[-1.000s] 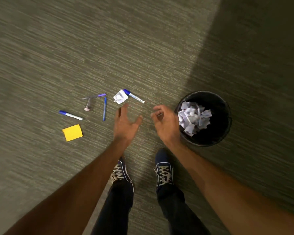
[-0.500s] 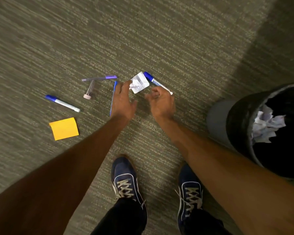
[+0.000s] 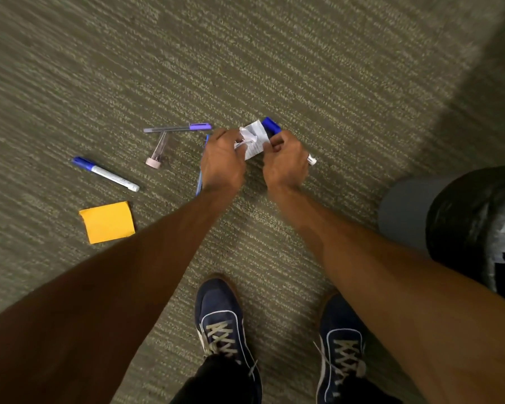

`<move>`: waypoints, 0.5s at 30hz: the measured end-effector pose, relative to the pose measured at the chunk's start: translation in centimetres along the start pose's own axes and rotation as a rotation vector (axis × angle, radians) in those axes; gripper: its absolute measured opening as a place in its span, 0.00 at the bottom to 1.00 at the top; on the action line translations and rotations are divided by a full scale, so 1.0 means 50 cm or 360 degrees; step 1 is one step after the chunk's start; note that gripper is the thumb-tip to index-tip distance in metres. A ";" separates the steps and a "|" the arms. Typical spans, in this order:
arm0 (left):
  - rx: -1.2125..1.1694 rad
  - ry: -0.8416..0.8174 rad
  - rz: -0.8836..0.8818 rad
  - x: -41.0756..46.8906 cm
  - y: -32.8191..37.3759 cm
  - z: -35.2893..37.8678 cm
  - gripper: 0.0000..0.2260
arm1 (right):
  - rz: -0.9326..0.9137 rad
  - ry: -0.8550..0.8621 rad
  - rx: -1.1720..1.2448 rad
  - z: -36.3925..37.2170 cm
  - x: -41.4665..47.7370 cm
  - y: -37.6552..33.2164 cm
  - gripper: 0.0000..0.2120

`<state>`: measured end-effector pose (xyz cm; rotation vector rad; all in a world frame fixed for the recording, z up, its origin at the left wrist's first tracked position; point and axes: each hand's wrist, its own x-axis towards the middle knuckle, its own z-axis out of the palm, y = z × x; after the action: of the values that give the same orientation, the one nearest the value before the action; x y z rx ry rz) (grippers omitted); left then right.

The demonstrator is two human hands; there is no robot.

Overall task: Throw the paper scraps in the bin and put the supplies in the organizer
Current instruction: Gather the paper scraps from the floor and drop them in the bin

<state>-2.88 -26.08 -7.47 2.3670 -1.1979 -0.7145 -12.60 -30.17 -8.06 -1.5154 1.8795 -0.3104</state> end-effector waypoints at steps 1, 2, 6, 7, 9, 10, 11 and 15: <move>-0.0037 0.0020 -0.0010 -0.004 0.005 -0.009 0.09 | 0.0002 -0.0010 0.0028 -0.012 -0.004 -0.003 0.04; -0.0070 0.0040 -0.0031 -0.009 0.012 -0.019 0.08 | -0.0006 -0.0016 0.0057 -0.026 -0.009 -0.008 0.04; -0.0134 -0.0013 -0.0160 -0.032 0.055 -0.075 0.07 | -0.0075 0.0002 0.0167 -0.110 -0.043 -0.031 0.04; -0.0163 -0.0050 -0.0183 -0.040 0.071 -0.091 0.07 | -0.0083 0.0018 0.0194 -0.137 -0.053 -0.038 0.03; -0.0274 -0.0085 -0.0222 -0.061 0.110 -0.123 0.07 | -0.0054 0.0055 0.0274 -0.197 -0.074 -0.049 0.02; -0.0321 -0.0080 -0.0234 -0.073 0.132 -0.139 0.07 | -0.0034 0.0059 0.0320 -0.229 -0.085 -0.054 0.02; -0.0369 -0.0072 -0.0239 -0.086 0.155 -0.155 0.06 | -0.0026 0.0050 0.0363 -0.262 -0.095 -0.059 0.03; -0.0567 -0.0110 -0.0190 -0.135 0.262 -0.208 0.02 | -0.0017 0.0038 0.0498 -0.399 -0.132 -0.063 0.03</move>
<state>-8.21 -26.66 9.76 2.1412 -0.8744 -0.9674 -22.46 -29.55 10.75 -1.3142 1.7458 -0.6002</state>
